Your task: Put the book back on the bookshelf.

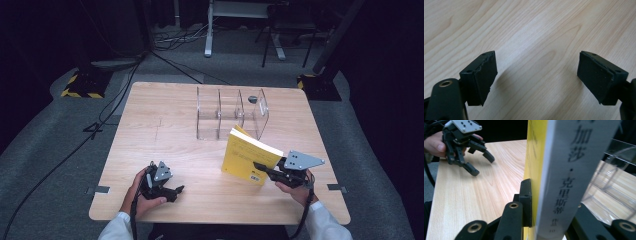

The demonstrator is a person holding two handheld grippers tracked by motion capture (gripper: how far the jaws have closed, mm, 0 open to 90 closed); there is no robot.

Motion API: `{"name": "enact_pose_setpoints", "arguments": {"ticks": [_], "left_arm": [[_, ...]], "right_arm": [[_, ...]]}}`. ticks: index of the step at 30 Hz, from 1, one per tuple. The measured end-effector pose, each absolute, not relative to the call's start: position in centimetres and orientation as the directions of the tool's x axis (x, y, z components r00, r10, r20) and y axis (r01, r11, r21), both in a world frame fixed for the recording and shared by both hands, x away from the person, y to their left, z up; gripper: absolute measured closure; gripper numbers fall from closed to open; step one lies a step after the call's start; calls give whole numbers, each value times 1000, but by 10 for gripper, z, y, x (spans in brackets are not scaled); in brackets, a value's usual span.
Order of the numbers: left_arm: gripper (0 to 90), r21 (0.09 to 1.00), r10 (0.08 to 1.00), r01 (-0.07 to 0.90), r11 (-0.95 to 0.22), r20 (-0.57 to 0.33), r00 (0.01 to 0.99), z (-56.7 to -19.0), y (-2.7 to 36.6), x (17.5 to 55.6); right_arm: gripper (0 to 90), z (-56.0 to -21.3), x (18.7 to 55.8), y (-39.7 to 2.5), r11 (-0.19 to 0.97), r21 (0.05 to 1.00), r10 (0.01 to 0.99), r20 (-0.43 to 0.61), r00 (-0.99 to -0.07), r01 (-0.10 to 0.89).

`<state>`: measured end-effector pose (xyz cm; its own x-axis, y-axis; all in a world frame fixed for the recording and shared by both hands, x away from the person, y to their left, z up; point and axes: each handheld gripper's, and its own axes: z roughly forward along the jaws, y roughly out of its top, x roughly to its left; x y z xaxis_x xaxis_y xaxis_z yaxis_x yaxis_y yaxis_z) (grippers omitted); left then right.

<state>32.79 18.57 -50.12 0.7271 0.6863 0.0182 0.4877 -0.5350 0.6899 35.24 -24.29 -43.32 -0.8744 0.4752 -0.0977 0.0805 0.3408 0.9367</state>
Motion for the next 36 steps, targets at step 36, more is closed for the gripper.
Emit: {"name": "enact_pose_setpoints", "arguments": {"ticks": [36], "left_arm": [[146,689,732,537,-486,-14,681,-505,192,326]], "right_arm": [[759,-421,360,-293,266,958,697,-114,-708,107]]}}
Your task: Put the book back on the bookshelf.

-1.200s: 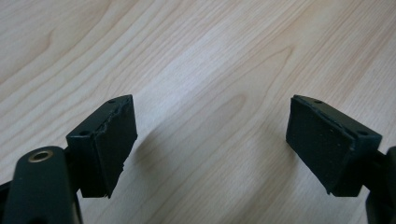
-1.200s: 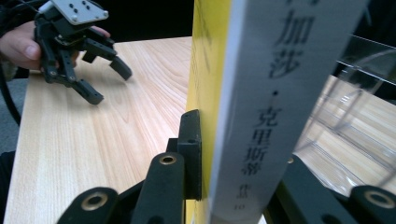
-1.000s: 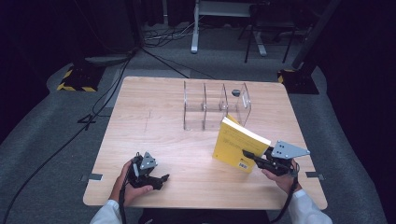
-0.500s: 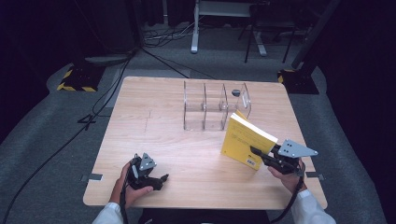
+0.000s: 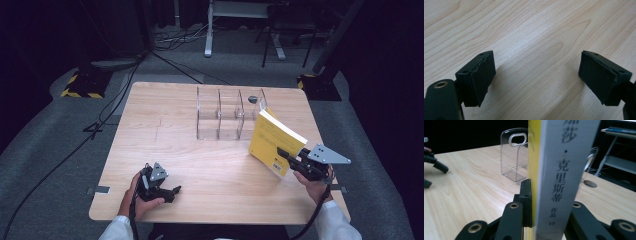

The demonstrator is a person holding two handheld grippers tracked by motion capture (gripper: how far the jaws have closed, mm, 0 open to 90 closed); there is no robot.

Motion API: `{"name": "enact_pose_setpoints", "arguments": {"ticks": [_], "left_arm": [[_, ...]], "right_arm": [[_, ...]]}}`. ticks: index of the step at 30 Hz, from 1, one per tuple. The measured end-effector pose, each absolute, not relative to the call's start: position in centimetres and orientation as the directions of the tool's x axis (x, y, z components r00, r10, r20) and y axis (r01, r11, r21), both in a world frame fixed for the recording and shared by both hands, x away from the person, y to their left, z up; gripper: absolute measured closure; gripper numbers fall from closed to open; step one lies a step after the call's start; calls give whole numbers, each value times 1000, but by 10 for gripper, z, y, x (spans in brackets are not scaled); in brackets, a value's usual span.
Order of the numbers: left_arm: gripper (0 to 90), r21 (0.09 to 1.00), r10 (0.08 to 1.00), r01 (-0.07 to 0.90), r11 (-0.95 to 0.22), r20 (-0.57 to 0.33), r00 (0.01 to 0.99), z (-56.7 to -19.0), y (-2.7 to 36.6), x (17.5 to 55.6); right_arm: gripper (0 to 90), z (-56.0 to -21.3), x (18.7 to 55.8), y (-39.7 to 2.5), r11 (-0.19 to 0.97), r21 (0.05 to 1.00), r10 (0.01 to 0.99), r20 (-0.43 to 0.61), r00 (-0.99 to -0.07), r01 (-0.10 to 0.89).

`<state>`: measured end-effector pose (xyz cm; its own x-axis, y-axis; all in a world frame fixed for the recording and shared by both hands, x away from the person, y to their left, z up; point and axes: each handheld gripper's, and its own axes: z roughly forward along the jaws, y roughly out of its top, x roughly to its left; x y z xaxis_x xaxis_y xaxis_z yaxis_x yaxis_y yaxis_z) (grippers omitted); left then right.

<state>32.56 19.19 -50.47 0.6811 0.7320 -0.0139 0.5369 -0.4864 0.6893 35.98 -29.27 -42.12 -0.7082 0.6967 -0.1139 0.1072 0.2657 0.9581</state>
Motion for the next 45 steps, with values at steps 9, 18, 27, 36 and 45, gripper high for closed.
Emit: {"name": "enact_pose_setpoints", "arguments": {"ticks": [9,18,27,36,45], "left_arm": [[146,689,732,541,-483,-22,681,-505,192,327],[146,689,732,540,-483,-21,681,-505,191,327],[146,689,732,540,-483,-20,681,-505,191,327],[146,690,733,540,-483,-19,680,-505,191,327],[151,688,730,533,-493,-6,683,-504,192,327]], "right_arm": [[759,-405,374,-296,221,970,750,-106,-653,96],[759,-385,381,-287,212,974,768,-120,-629,73],[759,-370,394,-273,197,978,787,-118,-605,66],[759,-360,412,-259,189,979,817,-115,-564,75],[759,-353,428,-250,183,979,839,-109,-534,88]]}}
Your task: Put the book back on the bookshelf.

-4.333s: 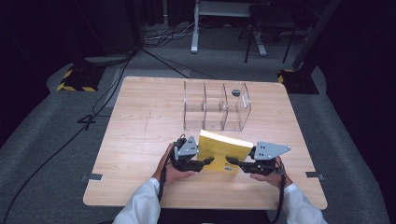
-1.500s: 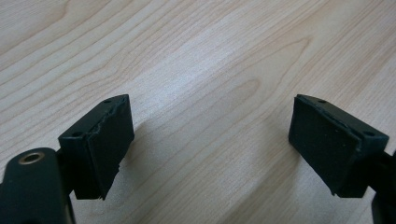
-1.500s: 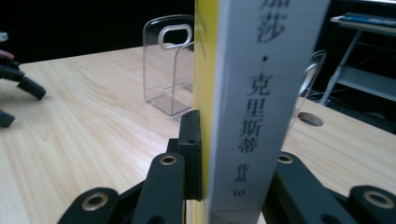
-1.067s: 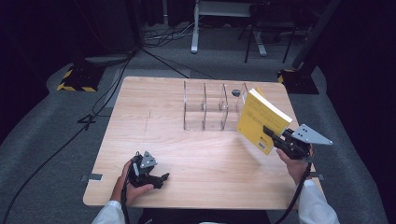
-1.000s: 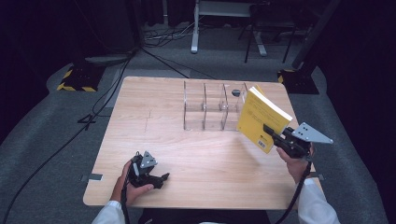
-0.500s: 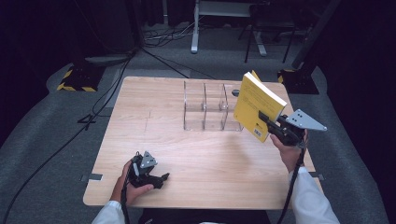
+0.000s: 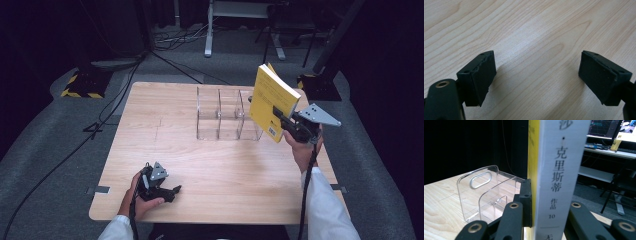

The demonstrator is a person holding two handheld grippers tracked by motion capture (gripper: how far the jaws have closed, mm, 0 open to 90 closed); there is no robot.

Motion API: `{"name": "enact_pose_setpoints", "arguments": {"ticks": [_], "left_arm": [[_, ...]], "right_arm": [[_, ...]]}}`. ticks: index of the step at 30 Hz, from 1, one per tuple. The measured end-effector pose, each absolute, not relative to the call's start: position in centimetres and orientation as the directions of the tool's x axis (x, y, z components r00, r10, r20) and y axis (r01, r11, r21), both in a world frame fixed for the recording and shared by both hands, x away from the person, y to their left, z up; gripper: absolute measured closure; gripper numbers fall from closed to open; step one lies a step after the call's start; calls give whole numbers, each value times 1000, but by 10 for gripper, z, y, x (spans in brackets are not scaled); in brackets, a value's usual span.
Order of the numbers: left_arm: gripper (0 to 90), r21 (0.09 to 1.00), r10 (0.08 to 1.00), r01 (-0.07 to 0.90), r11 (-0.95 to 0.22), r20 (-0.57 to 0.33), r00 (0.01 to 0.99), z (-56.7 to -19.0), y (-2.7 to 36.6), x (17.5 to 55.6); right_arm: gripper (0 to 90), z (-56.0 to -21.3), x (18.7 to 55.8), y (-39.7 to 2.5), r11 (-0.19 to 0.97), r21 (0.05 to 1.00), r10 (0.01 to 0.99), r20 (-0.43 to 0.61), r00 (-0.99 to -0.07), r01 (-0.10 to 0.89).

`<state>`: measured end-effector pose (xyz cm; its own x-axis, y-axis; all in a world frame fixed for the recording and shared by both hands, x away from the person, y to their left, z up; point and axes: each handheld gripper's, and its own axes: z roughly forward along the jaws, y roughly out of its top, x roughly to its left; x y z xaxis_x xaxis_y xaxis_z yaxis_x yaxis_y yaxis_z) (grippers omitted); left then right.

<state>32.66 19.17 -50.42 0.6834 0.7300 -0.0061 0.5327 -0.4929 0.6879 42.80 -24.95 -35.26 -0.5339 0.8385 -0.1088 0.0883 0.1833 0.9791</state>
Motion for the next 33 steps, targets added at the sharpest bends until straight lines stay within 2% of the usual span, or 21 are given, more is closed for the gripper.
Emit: {"name": "enact_pose_setpoints", "arguments": {"ticks": [13,33], "left_arm": [[152,688,730,532,-493,-5,684,-504,192,327],[152,689,731,533,-491,-7,683,-504,192,326]], "right_arm": [[759,-353,456,-223,206,974,860,-132,-494,98],[759,-382,497,-196,209,965,892,-120,-435,162]]}}
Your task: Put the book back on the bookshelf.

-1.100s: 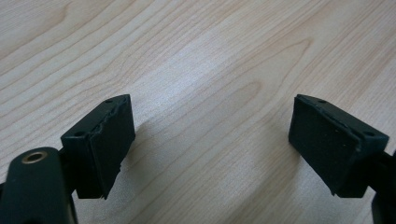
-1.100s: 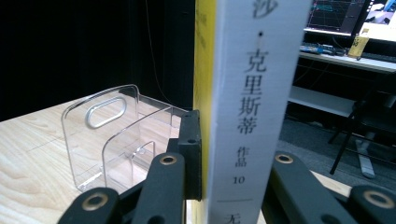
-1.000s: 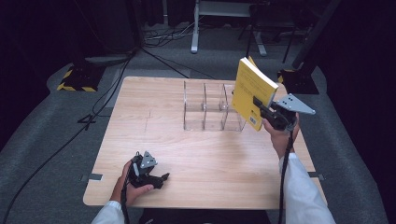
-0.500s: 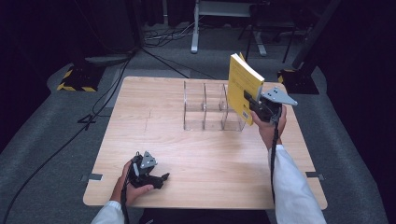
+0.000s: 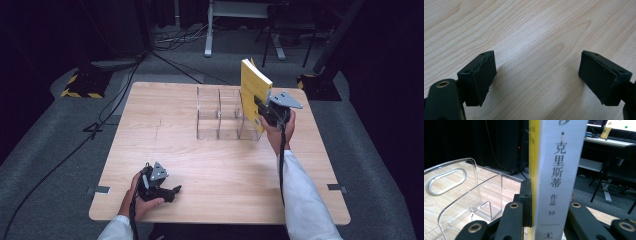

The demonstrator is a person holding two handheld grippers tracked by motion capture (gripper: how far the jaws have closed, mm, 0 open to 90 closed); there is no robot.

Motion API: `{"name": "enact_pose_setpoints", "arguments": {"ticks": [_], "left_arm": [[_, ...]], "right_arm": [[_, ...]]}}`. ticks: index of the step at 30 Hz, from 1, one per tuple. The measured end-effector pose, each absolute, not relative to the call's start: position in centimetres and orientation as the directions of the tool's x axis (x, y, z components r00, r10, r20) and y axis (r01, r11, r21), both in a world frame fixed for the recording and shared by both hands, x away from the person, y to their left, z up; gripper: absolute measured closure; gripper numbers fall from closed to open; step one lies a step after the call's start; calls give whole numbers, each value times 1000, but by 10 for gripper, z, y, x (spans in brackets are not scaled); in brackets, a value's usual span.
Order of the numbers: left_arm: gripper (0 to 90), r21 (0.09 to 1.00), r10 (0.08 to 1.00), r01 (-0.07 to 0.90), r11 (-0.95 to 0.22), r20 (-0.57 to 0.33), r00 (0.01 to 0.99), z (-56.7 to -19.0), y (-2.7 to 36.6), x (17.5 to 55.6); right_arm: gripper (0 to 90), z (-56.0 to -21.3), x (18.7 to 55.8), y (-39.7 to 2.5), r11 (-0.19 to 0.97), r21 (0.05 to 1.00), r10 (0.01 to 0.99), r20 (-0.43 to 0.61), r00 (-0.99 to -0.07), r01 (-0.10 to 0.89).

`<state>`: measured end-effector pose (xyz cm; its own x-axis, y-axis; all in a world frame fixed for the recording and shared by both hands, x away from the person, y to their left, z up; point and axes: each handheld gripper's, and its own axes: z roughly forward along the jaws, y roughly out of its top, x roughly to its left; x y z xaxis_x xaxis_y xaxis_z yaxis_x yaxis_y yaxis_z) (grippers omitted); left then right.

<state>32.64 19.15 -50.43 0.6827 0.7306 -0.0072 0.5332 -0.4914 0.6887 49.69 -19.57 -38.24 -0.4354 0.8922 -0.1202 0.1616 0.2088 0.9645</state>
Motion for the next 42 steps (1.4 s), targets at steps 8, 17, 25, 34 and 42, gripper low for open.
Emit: {"name": "enact_pose_setpoints", "arguments": {"ticks": [8,17,25,34,42], "left_arm": [[152,690,732,533,-489,-8,682,-505,191,326],[152,691,732,533,-489,-8,682,-505,191,326],[153,692,733,535,-484,-14,680,-505,191,326],[152,692,733,536,-484,-14,680,-505,191,326],[152,691,733,537,-484,-15,680,-505,191,326]], "right_arm": [[759,-396,504,-193,199,963,898,-104,-428,184],[758,-409,505,-192,187,963,904,-91,-418,195],[756,-415,506,-193,156,967,906,-58,-419,204],[753,-422,503,-196,156,966,899,-53,-434,206],[752,-425,500,-199,186,958,889,-70,-453,216]]}}
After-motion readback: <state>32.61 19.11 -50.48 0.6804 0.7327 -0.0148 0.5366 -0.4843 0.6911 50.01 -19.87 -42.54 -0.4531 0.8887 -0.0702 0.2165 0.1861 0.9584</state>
